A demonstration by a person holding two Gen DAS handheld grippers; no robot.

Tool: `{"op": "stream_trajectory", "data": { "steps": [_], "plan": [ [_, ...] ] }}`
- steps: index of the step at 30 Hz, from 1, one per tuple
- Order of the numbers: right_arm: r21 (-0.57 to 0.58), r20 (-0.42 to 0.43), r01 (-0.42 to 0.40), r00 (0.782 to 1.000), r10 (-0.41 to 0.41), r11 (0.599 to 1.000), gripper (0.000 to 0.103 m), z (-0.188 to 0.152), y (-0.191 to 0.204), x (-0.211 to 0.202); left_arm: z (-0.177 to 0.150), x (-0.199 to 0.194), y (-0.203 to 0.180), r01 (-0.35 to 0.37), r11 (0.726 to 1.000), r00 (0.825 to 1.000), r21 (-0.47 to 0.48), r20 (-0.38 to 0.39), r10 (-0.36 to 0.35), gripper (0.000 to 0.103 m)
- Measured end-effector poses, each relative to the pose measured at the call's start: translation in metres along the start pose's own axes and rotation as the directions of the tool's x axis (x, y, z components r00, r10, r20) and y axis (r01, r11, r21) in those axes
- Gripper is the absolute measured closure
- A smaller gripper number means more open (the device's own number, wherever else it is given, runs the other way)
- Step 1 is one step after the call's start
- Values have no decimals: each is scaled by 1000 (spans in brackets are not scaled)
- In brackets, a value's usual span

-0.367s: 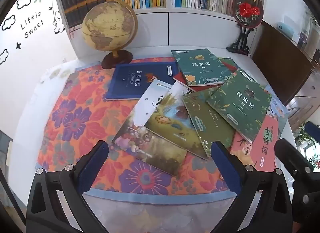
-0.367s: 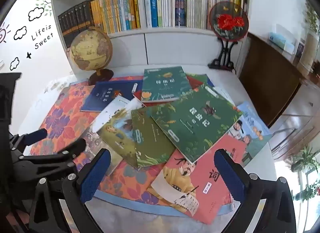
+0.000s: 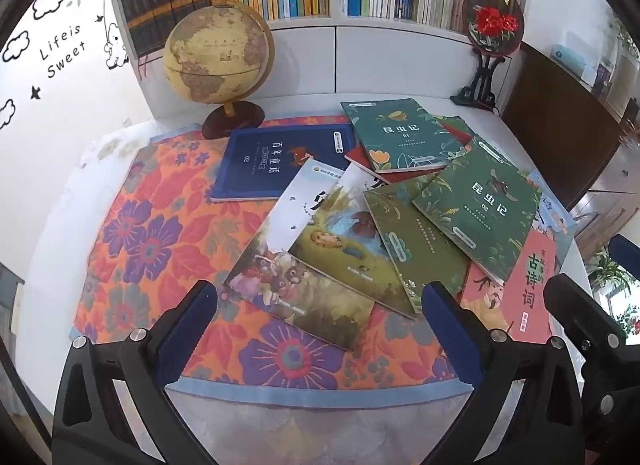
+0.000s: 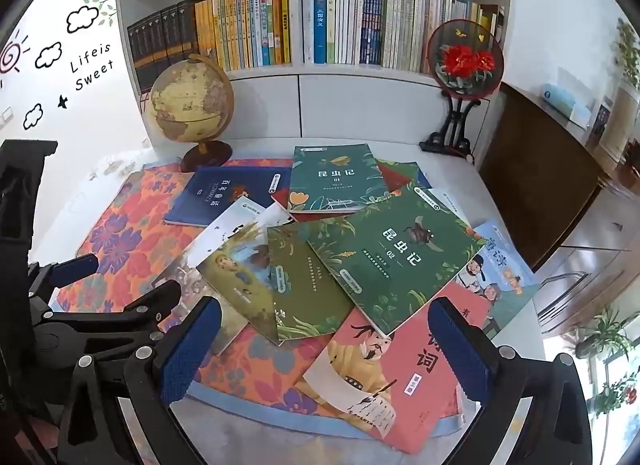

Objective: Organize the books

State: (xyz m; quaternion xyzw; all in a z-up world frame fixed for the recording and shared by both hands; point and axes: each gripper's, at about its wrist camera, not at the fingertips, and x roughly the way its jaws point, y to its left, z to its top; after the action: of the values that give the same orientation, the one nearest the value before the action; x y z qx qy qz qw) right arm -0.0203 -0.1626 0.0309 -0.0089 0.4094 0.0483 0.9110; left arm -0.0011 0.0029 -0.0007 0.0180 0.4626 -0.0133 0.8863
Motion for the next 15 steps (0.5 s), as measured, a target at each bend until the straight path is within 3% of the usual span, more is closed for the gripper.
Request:
{"op": "stream_trajectory", "data": {
  "steps": [15],
  "plan": [
    [15, -6, -23, 1000, 23, 1000, 0, -5, -1, 3, -4, 1, -2, 19, 1000, 1000, 23, 0, -19, 1]
  ]
}}
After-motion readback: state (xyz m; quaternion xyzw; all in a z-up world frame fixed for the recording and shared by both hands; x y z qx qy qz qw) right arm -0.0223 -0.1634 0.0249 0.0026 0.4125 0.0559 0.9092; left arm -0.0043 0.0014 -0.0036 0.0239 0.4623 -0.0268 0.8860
